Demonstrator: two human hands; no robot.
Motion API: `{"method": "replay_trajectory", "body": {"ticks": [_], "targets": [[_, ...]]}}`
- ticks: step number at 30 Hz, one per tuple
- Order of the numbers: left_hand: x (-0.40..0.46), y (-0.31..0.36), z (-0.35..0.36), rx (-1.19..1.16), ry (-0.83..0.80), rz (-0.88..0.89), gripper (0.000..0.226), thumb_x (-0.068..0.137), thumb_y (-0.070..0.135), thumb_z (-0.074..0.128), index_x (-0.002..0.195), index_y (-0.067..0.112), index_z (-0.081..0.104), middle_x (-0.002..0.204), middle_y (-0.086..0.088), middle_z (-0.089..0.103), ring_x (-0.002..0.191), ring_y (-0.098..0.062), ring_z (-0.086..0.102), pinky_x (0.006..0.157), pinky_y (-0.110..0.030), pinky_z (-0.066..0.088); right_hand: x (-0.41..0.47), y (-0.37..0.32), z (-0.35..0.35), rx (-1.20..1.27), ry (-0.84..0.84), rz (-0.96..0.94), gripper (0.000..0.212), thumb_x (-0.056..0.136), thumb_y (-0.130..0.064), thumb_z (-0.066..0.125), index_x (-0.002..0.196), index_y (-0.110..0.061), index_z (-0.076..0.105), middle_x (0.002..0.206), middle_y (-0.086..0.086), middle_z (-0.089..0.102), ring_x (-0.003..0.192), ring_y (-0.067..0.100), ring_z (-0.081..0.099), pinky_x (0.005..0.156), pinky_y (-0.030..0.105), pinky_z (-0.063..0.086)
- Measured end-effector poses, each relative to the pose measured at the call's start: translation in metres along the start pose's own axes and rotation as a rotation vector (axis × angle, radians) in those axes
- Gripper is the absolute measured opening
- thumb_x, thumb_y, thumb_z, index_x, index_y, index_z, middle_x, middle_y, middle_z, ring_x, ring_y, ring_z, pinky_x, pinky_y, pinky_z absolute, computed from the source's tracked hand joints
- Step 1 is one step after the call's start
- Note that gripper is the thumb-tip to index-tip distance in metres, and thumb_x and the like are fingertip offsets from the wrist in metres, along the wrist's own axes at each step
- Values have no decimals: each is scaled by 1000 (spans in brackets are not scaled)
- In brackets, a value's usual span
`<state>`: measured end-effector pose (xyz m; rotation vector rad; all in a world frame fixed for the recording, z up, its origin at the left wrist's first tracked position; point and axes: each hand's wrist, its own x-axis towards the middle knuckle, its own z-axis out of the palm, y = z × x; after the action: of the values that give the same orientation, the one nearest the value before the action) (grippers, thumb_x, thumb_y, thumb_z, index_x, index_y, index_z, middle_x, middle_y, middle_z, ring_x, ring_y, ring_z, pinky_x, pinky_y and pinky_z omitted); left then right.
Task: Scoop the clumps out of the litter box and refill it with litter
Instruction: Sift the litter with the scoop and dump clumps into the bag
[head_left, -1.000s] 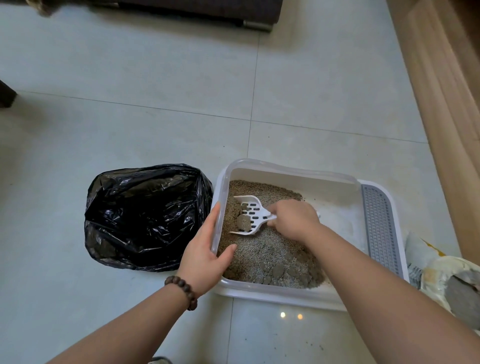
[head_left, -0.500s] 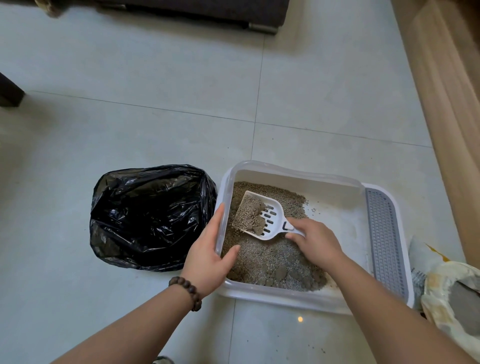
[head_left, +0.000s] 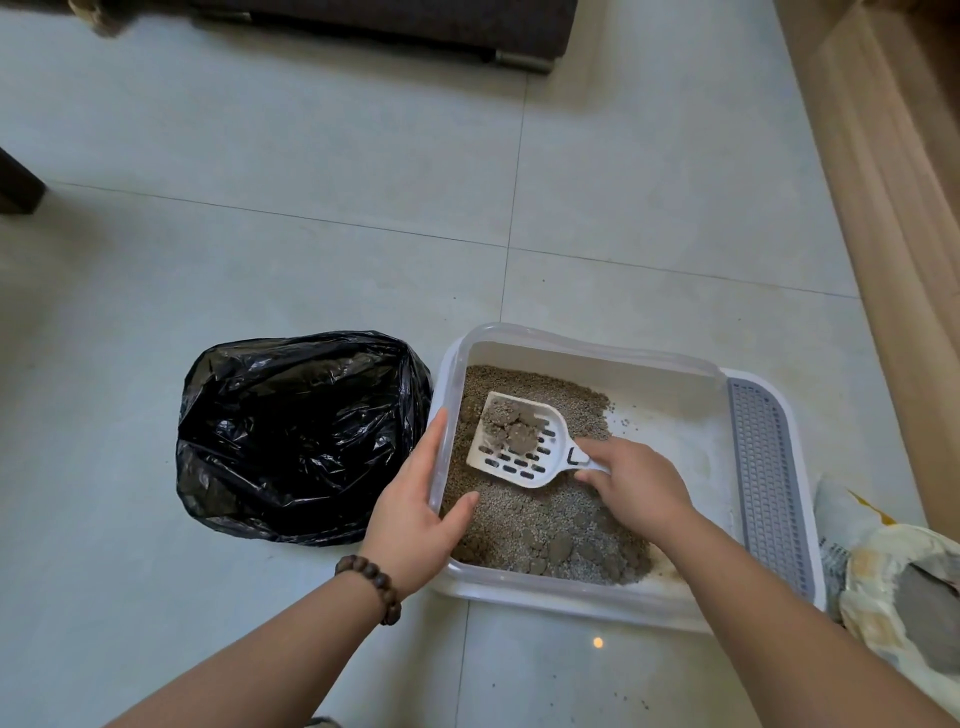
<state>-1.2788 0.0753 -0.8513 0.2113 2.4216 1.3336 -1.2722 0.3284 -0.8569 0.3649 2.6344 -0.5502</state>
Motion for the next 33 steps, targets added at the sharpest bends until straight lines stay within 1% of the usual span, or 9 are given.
{"method": "replay_trajectory", "body": {"ticks": [11, 15, 21, 23, 25, 27, 29, 31, 33], "targets": [[1, -1, 0, 6, 5, -7, 85, 86, 28, 67, 148, 41, 11, 150, 18, 29, 135, 4, 29, 107, -15, 24, -7, -4, -5, 32, 17, 15, 38, 93, -33, 55, 131, -36, 53, 120, -1, 63, 104, 23, 56, 81, 32, 45], [1, -2, 0, 4, -6, -17, 85, 86, 29, 66, 149, 40, 11, 152, 17, 30, 136, 2, 30, 107, -18, 25, -11, -5, -8, 24, 11, 9, 33, 93, -32, 55, 125, -40, 56, 110, -1, 65, 95, 22, 57, 75, 32, 45], [1, -1, -1, 14, -14, -8, 84, 86, 30, 65, 150, 38, 10, 151, 17, 30, 133, 1, 33, 104, -17, 27, -15, -5, -17, -24, 32, 22, 31, 94, -31, 53, 125, -34, 57, 105, 1, 65, 92, 24, 57, 75, 33, 46], [1, -1, -1, 23, -21, -14, 84, 86, 31, 65, 150, 39, 10, 152, 16, 30, 128, 4, 35, 101, -15, 28, -16, -5, -21, -33, 43, 43, 32, 94, -33, 53, 126, -33, 55, 108, 2, 65, 96, 24, 57, 77, 34, 47], [0, -2, -1, 24, -35, -22, 84, 87, 32, 64, 150, 40, 9, 152, 17, 29, 109, 7, 46, 93, -3, 28, -19, -5, -26, -52, 32, 48, 34, 94, -34, 53, 129, -33, 54, 114, 2, 64, 101, 24, 57, 79, 34, 46], [0, 0, -2, 12, -42, -24, 84, 87, 31, 63, 149, 42, 8, 151, 20, 27, 92, 12, 45, 82, 7, 25, -24, -7, -36, -42, 37, 41, 37, 94, -34, 54, 131, -33, 53, 119, 1, 64, 105, 25, 57, 81, 35, 46], [-1, 3, -3, -8, -45, -27, 84, 87, 30, 63, 149, 43, 6, 148, 23, 25, 104, 11, 45, 88, 3, 27, -30, -12, -51, -25, 68, 2, 36, 93, -34, 56, 128, -38, 55, 119, -1, 65, 105, 24, 58, 79, 34, 45], [-1, 5, -4, -24, -41, -31, 85, 88, 30, 63, 149, 42, 5, 147, 25, 23, 127, 6, 36, 102, -10, 28, -37, -23, -73, -11, 103, -43, 33, 92, -34, 57, 124, -39, 58, 117, -2, 67, 104, 25, 59, 77, 34, 45], [-1, 6, -4, -26, -42, -34, 85, 88, 30, 63, 149, 42, 5, 150, 22, 24, 133, 3, 32, 106, -14, 27, -43, -41, -99, -17, 142, -88, 32, 90, -35, 58, 122, -38, 60, 115, -2, 68, 104, 26, 60, 73, 31, 42]]}}
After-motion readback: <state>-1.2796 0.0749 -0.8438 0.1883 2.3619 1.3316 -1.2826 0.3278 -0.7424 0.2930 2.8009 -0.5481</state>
